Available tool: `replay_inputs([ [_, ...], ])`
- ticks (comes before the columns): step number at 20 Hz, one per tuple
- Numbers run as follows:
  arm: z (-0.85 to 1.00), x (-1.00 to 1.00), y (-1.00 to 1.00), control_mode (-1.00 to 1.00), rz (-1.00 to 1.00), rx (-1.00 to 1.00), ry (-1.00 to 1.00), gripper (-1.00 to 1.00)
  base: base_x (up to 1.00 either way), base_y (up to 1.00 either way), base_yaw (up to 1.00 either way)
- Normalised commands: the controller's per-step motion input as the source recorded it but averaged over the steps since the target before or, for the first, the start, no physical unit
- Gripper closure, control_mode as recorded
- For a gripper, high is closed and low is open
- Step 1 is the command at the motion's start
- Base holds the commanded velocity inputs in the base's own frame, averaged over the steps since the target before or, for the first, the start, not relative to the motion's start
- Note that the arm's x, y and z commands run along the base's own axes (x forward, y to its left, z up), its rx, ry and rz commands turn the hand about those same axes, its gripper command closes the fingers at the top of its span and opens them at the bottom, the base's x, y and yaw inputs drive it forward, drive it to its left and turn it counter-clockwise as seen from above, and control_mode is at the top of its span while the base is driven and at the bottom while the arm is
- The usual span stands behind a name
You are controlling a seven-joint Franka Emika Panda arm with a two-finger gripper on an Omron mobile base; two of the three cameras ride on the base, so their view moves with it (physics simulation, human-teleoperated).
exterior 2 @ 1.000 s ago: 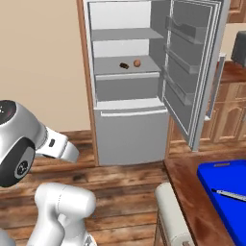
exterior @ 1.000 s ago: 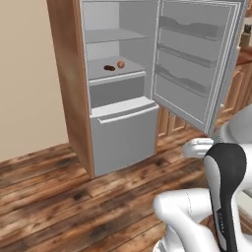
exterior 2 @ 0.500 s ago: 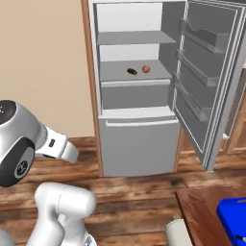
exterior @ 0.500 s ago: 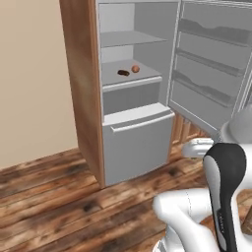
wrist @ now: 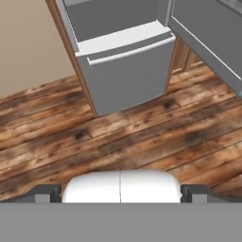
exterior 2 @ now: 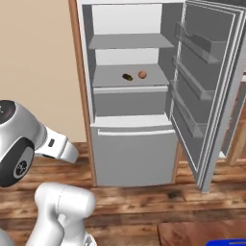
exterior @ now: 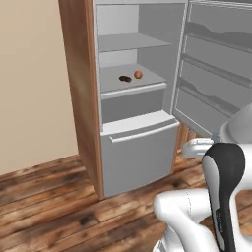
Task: Gather the onion and sweet potato from the fridge and place them on a tray on the dining counter. Then gather the chicken drumstick and fish from the fridge and place them on the other tray.
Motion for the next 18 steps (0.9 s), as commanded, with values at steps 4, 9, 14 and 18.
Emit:
replay_inputs([
  [4,0.0,0.0,0.0,1.0,0.0,0.0,0.0,-1.0,0.57,-0.37,0.11],
  [9,0.0,0.0,0.0,1.0,0.0,0.0,0.0,-1.0,0.63,-0.14,0.08],
  [14,0.0,0.0,0.0,1.0,0.0,0.0,0.0,-1.0,0.63,-0.04,0.05],
  [18,0.0,0.0,0.0,1.0,0.0,0.0,0.0,-1.0,0.54,-0.14,0.05],
])
